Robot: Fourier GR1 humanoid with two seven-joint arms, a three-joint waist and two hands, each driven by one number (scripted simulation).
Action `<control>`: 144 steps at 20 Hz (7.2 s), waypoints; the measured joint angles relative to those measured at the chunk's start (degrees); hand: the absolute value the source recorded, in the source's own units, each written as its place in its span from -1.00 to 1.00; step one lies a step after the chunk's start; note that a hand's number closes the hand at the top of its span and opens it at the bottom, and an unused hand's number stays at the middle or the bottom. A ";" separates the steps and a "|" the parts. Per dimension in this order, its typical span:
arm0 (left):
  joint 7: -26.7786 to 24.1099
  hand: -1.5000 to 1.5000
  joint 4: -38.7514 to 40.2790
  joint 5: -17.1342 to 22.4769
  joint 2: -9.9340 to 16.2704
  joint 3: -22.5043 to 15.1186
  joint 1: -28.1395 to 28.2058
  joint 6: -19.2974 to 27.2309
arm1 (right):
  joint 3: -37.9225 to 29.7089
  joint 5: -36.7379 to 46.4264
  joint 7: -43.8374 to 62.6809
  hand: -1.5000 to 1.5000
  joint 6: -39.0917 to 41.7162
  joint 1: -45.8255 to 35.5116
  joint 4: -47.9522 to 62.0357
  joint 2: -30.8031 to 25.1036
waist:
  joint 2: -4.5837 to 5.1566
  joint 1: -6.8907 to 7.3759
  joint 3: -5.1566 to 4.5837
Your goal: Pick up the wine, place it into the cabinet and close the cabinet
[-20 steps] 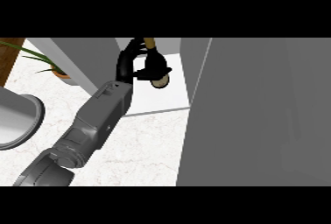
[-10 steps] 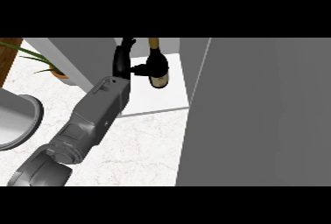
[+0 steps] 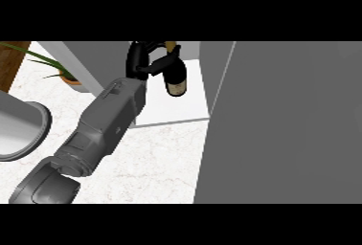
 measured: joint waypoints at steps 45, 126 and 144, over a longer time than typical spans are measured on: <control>10.10 -1.00 -46.43 7.11 -3.12 -15.96 36.36 -11.04 | -4.55 0.10 0.23 -1.00 -4.18 5.60 -0.99 -5.09 | -2.78 7.51 0.13; 15.67 -1.00 -69.94 22.33 29.36 8.74 67.77 -39.63 | -10.42 -15.52 28.94 1.00 11.27 -69.28 47.91 35.19 | -1.58 8.38 0.05; 18.39 -1.00 -69.00 20.97 27.82 12.92 66.88 -41.29 | -19.04 -20.46 13.26 1.00 23.52 -69.01 68.04 35.85 | -3.08 7.50 -0.27</control>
